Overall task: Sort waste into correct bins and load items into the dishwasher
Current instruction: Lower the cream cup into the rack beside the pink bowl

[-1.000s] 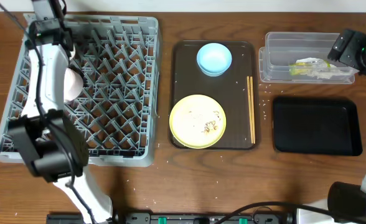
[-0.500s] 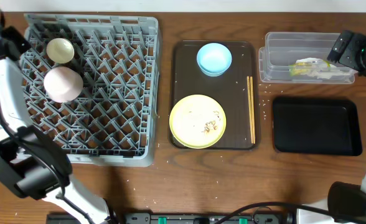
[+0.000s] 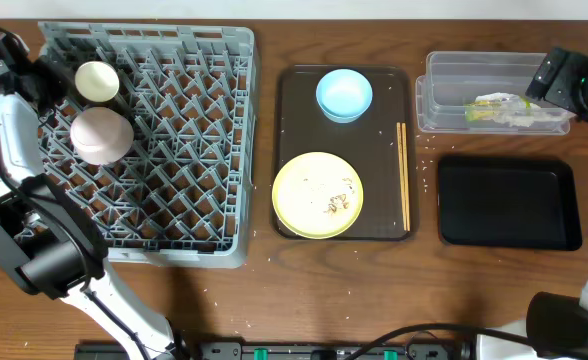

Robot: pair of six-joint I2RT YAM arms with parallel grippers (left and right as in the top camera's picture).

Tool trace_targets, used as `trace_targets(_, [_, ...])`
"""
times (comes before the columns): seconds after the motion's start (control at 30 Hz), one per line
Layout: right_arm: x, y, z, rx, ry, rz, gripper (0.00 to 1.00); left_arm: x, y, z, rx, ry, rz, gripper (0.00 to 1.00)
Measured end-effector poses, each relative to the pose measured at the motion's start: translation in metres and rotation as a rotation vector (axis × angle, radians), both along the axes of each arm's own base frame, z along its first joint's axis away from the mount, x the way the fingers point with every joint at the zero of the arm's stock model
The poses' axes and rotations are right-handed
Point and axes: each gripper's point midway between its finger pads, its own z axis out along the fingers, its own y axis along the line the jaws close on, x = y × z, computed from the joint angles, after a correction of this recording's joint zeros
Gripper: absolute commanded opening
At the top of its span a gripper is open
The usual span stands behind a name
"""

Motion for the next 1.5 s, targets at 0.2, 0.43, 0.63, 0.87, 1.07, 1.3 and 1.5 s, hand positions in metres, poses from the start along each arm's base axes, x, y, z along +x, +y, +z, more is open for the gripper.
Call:
trace_targets(0.2, [0.0, 0.0, 0.0, 0.0, 0.001, 0.0, 0.99, 0.002, -0.008, 0.001, -0.035, -0.012, -0.028, 0.08])
trace_targets(0.43, [0.0, 0.0, 0.0, 0.0, 0.002, 0.0, 0.99, 0.004, -0.014, 0.002, -0.062, -0.028, -0.054, 0.08])
trace_targets(0.63, [0.0, 0.0, 0.0, 0.0, 0.0, 0.0, 0.99, 0.006, -0.021, 0.004, -0.089, -0.043, -0.079, 0.08])
trace_targets(0.87, [0.001, 0.0, 0.0, 0.0, -0.002, 0.0, 0.99, 0.003, -0.033, 0.003, -0.161, -0.039, -0.099, 0.08])
trace_targets(1.07, [0.002, 0.0, 0.001, -0.001, -0.006, 0.0, 0.99, -0.001, -0.037, 0.0, -0.184, -0.02, -0.1, 0.08])
trace_targets(1.3, [0.003, 0.0, 0.001, -0.002, -0.013, 0.0, 0.99, 0.003, -0.035, 0.003, -0.172, -0.041, -0.103, 0.08])
trace_targets(1.5, [0.003, 0.0, 0.001, 0.002, -0.014, 0.002, 0.99, 0.013, -0.025, 0.009, -0.1, -0.073, -0.079, 0.08])
